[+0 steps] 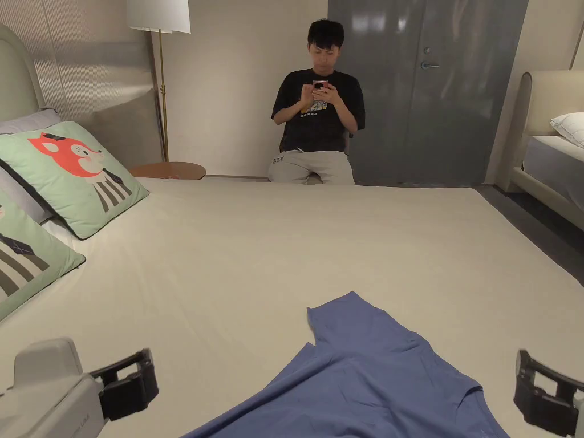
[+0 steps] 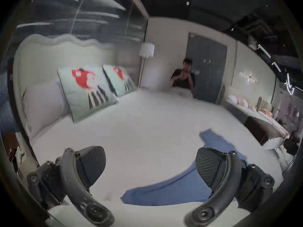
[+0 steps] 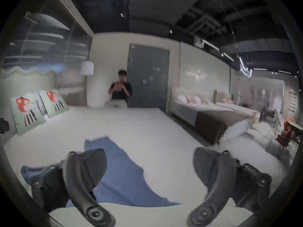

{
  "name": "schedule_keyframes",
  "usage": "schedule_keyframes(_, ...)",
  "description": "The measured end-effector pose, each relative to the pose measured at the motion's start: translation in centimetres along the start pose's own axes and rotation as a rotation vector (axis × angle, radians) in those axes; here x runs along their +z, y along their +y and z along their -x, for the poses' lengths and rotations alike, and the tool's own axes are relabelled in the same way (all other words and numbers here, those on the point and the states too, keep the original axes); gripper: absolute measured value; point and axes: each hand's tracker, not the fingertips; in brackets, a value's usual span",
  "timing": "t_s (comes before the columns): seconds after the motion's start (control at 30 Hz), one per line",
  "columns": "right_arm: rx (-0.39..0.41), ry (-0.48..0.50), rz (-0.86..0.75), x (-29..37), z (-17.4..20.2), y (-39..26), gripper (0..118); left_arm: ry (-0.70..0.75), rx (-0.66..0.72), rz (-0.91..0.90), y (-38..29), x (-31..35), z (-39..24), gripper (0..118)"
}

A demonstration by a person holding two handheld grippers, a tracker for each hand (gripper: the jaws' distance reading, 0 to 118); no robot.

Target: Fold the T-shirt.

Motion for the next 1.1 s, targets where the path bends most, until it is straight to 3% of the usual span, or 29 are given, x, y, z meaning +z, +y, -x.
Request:
schedule_keyframes(0.03,0.002,0.021,-0.031,0.2,0.9,0.8,78,-0.009,-0.009,-0.024,0.5,0.6,-0.3,87)
schedule_keyframes(0.07,0.006,0.035,-0.041,0.2,1.5,1.2,62,-0.017,-0.019,-0.045,0.8,1.1,-0.5,61)
schedule_keyframes(0.1,0.001,0.048,-0.049,0.3,1.9,1.5,40,-0.002,-0.034,-0.059,0.9,1.6,-0.8,16)
schedule_keyframes(0.13,-0.005,0.061,-0.047,0.3,2.3,1.6,19,0.018,-0.047,-0.058,0.7,0.9,-0.6,1)
schedule_keyframes(0.17,-0.011,0.077,-0.045,0.2,2.7,1.7,1,0.037,-0.050,-0.048,0.6,0.7,-0.7,0)
schedule_keyframes(0.37,-0.017,0.087,-0.005,0.3,3.6,0.7,1,0.024,0.028,0.066,-0.9,-0.5,1.2,0)
schedule_keyframes(0.5,-0.025,0.071,0.035,-0.6,3.1,-0.9,1,0.055,0.069,0.273,-2.4,-2.9,2.4,5)
schedule_keyframes(0.53,-0.032,0.069,0.047,-0.7,3.0,-1.2,1,0.059,0.090,0.340,-3.0,-4.1,2.9,18)
schedule_keyframes(0.57,-0.033,0.072,0.054,-0.4,3.1,-0.4,1,0.082,0.104,0.428,-3.7,-5.4,3.3,44)
schedule_keyframes(0.6,-0.032,0.068,0.061,-0.4,3.1,-0.5,1,0.091,0.121,0.500,-4.5,-6.7,3.8,81)
schedule_keyframes(0.63,-0.030,0.067,0.068,-0.4,3.0,-0.7,1,0.090,0.160,0.549,-5.6,-7.8,4.4,105)
schedule_keyframes(0.67,-0.029,0.067,0.073,-0.4,2.9,-0.9,1,0.093,0.193,0.590,-6.2,-8.3,4.7,111)
schedule_keyframes(0.8,-0.019,0.061,0.101,-1.1,2.2,-2.3,1,0.131,0.283,0.674,-9.0,-10.8,6.2,104)
schedule_keyframes(0.87,-0.022,0.064,0.114,-0.9,2.2,-1.7,1,0.144,0.290,0.691,-10.0,-11.9,6.6,89)
schedule_keyframes(0.9,-0.021,0.062,0.121,-1.0,2.2,-1.9,1,0.166,0.288,0.709,-10.4,-12.5,6.7,72)
schedule_keyframes(1.0,-0.014,0.057,0.143,-2.0,1.7,-3.4,1,0.223,0.230,0.711,-11.2,-13.7,6.7,63)
schedule_keyframes(1.03,-0.018,0.058,0.152,-2.4,1.7,-3.6,1,0.202,0.236,0.707,-10.9,-13.5,6.6,53)
schedule_keyframes(1.1,-0.022,0.056,0.172,-3.1,1.7,-4.2,1,0.198,0.199,0.670,-9.4,-11.3,4.6,3)
